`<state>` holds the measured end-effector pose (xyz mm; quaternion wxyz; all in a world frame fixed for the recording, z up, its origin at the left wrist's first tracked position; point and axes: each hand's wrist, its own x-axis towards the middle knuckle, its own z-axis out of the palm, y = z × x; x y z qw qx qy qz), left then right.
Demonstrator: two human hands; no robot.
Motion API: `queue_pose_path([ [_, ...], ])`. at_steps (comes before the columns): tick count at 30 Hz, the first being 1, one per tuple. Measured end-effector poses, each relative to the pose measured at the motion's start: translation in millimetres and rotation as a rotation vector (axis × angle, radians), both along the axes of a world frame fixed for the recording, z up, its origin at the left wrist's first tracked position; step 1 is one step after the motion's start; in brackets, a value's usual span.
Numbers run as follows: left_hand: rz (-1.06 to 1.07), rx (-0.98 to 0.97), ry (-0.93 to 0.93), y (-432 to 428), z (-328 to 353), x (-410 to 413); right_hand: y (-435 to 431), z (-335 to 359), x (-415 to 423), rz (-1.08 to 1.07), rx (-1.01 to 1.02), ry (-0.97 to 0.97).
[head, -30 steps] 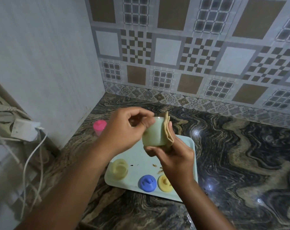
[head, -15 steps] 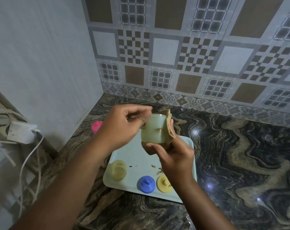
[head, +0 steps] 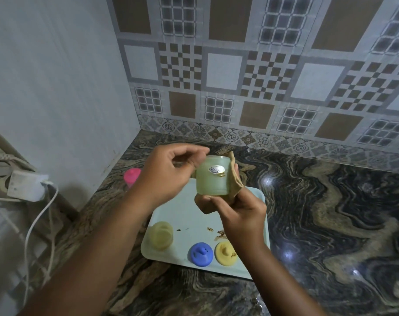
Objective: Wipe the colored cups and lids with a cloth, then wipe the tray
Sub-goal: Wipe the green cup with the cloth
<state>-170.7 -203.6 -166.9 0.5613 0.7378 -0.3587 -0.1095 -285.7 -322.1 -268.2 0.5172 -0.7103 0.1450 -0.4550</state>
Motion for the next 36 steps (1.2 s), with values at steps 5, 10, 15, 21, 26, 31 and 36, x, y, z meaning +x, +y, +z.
queue_pose_path([
  [5,-0.003,0.007,0.000,-0.4,3.7,6.7,2.0,4.1,6.0,0.041,-0.128,-0.040],
  [10,0.051,0.068,-0.304,-8.5,7.4,-9.9,3.7,-0.3,10.3,-0.097,-0.471,-0.046],
  [15,-0.054,0.002,0.099,-1.4,1.8,3.3,-3.5,1.4,3.2,-0.013,-0.055,-0.043],
  [21,0.016,0.051,-0.070,-7.5,7.2,1.8,-3.4,0.6,5.7,-0.102,-0.413,-0.037],
  [26,0.081,0.068,-0.239,-14.2,4.0,-14.8,-1.8,-3.2,6.3,-0.084,-0.317,-0.044],
  [31,-0.076,-0.013,0.180,-4.2,3.7,5.7,-2.9,2.7,-1.2,0.018,0.002,-0.043],
  [36,-0.003,0.074,-0.063,-7.7,10.3,3.6,-0.5,2.7,5.5,-0.094,-0.338,0.010],
])
